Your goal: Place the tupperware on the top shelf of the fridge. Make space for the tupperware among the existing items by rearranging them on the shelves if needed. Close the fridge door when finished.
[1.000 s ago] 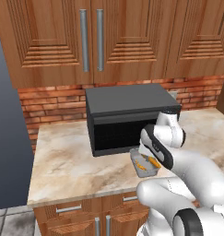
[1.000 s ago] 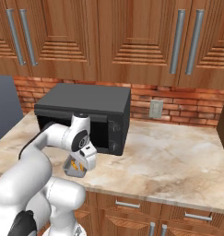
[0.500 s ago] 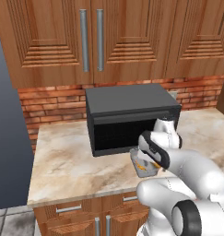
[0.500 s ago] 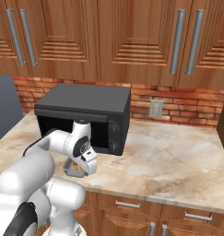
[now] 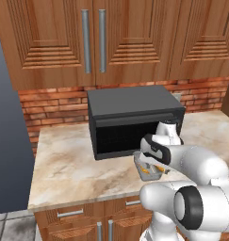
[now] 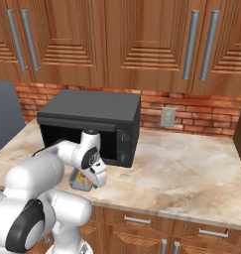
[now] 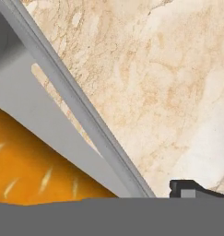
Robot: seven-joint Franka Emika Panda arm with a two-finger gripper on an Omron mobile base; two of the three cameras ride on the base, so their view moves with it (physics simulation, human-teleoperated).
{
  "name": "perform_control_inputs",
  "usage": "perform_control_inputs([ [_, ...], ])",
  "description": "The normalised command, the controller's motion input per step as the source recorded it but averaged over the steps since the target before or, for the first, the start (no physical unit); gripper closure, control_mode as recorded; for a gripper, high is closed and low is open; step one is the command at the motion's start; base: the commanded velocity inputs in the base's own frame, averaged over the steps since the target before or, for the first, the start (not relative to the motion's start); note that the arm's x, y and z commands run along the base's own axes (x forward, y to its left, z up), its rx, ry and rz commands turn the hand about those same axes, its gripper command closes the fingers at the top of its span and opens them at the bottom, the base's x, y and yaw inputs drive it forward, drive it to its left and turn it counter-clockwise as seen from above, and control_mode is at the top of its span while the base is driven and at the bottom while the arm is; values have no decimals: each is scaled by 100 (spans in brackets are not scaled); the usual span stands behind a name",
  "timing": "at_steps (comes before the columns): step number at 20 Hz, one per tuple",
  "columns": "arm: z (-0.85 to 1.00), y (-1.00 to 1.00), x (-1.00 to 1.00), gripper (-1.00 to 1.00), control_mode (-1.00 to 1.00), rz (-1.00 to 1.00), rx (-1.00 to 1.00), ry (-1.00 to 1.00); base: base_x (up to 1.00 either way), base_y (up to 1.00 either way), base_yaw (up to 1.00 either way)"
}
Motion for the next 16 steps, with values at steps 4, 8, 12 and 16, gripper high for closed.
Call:
perform_control_inputs([
  [4, -46, 6, 7, 100, -100, 0, 0, 0, 0, 0, 0],
  [8, -44, 28, 4, 100, -100, 0, -2, -1, 0, 0, 0],
  [12, -8, 2, 1, 100, -100, 0, 0, -5, 0, 0, 0],
  [16, 27, 0, -12, 100, -100, 3, 0, -6, 0, 0, 0],
])
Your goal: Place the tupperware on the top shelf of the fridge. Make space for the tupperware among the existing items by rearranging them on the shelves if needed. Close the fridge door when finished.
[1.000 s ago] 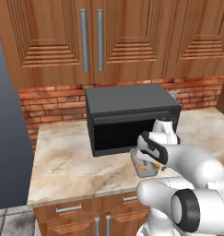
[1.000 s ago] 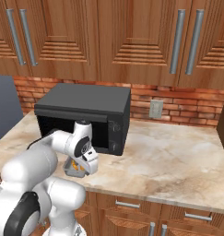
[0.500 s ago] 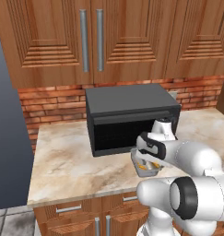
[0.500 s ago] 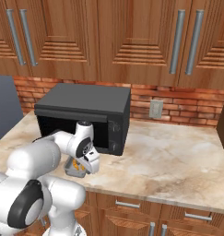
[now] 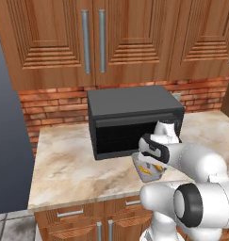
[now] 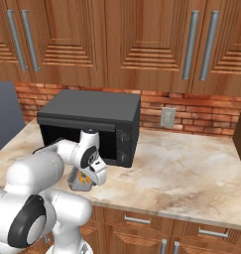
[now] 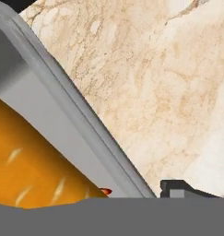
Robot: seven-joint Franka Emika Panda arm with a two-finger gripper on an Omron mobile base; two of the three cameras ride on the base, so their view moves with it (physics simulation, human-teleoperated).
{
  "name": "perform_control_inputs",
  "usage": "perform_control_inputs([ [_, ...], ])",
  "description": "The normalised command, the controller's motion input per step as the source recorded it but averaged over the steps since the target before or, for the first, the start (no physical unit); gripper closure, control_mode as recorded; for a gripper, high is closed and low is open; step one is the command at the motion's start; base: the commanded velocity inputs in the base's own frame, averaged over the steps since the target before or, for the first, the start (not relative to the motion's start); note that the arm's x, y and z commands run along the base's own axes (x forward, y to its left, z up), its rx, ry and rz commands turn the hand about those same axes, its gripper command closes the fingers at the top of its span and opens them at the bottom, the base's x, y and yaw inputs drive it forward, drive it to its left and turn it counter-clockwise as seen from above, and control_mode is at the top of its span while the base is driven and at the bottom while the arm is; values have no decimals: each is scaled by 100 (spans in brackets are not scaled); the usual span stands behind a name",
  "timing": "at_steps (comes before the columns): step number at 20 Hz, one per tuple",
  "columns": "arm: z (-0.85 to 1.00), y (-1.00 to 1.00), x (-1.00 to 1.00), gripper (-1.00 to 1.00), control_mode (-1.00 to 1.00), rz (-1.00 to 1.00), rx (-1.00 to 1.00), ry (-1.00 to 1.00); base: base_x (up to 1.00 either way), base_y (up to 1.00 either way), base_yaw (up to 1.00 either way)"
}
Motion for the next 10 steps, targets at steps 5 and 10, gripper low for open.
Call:
perform_control_inputs([
  [5, 99, 0, -51, 100, -100, 4, 0, -9, 0, 0, 0],
  [10, 100, 0, -61, 100, -100, 1, 0, -3, 0, 0, 0],
])
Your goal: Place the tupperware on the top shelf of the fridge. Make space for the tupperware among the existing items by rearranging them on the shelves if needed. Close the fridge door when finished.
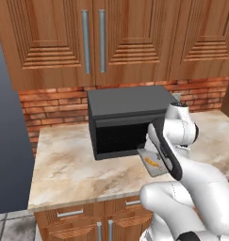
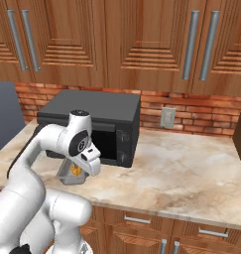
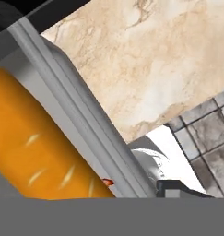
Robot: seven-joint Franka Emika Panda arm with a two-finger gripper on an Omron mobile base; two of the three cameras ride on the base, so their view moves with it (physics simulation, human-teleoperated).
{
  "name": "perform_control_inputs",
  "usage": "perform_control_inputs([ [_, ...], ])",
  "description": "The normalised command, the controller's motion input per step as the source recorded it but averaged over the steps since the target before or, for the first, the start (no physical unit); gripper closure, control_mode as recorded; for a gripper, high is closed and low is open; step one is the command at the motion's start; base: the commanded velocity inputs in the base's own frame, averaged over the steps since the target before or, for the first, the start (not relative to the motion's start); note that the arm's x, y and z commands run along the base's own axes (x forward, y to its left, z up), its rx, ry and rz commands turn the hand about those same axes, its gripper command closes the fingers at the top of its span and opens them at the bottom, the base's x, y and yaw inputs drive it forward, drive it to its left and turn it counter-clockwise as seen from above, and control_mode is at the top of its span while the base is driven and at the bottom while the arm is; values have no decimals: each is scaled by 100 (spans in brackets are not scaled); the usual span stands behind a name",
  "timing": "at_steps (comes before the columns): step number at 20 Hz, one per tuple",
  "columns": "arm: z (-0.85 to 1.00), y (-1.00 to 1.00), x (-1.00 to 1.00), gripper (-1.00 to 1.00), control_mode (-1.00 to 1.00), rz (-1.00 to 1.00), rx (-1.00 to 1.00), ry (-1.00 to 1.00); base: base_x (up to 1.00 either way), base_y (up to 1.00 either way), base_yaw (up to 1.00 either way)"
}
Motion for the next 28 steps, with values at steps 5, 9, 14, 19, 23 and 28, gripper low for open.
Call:
perform_control_inputs([
  [5, 100, 2, -67, 100, -100, -1, 0, -10, 0, 0, 0],
  [9, 100, 0, -56, 100, -100, -2, 6, -20, 0, 0, 0],
  [14, 100, -9, -56, 100, -100, 0, 10, -18, 0, 0, 0],
  [19, 65, -1, -5, 100, -100, 0, 0, -1, 0, 0, 0],
  [23, 42, 0, 1, 100, -100, -3, 0, 2, 0, 0, 0],
  [28, 2, 0, 6, 100, 100, -1, 0, 2, -1, 0, 0],
])
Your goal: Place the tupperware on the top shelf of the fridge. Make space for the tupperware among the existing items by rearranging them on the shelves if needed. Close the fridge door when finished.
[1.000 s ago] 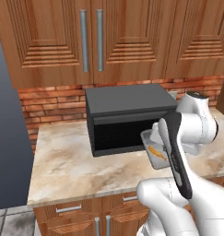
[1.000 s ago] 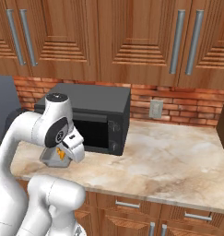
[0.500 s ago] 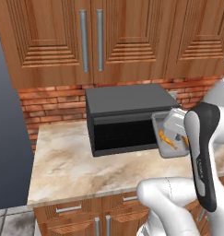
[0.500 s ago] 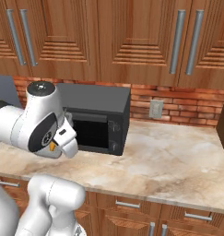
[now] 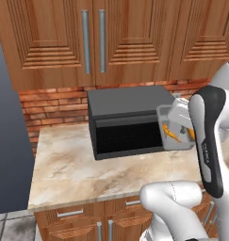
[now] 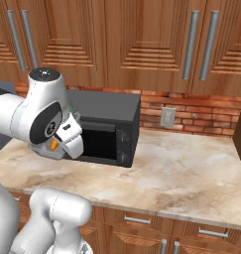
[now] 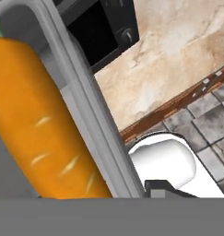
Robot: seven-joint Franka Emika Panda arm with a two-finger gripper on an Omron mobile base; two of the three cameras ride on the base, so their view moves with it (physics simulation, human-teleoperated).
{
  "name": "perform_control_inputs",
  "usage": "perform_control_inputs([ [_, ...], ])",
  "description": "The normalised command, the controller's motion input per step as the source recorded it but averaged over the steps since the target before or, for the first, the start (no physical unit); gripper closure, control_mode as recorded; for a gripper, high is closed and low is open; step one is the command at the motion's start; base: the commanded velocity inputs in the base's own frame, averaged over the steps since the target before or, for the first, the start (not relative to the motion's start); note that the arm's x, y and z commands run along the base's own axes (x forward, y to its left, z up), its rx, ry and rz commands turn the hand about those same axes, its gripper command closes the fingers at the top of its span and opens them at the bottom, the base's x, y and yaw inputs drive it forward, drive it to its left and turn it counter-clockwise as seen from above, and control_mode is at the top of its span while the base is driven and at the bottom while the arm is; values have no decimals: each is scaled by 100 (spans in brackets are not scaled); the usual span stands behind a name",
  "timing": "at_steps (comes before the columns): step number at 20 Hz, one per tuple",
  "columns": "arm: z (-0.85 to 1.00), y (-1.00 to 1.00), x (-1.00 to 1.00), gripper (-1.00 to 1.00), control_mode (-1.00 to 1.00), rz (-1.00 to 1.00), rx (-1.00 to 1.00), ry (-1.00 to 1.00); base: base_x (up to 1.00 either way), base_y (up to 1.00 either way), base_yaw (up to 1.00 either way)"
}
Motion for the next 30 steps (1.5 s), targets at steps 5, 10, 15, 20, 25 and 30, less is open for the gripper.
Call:
perform_control_inputs([
  [5, 0, 0, 0, 100, 100, 0, 0, 0, -83, 0, 0],
  [10, 0, 0, 0, 100, 100, 0, 0, 0, -97, 0, -2],
  [15, 0, 0, 0, 100, 100, 0, 0, 0, -98, -2, -27],
  [20, 0, 0, 0, 100, 100, 0, 0, 0, -78, -36, -52],
  [25, 0, 0, 0, 100, 100, 0, 0, 0, -34, -66, -52],
  [30, 0, 0, 0, 100, 100, 0, 0, 0, 1, -98, -44],
])
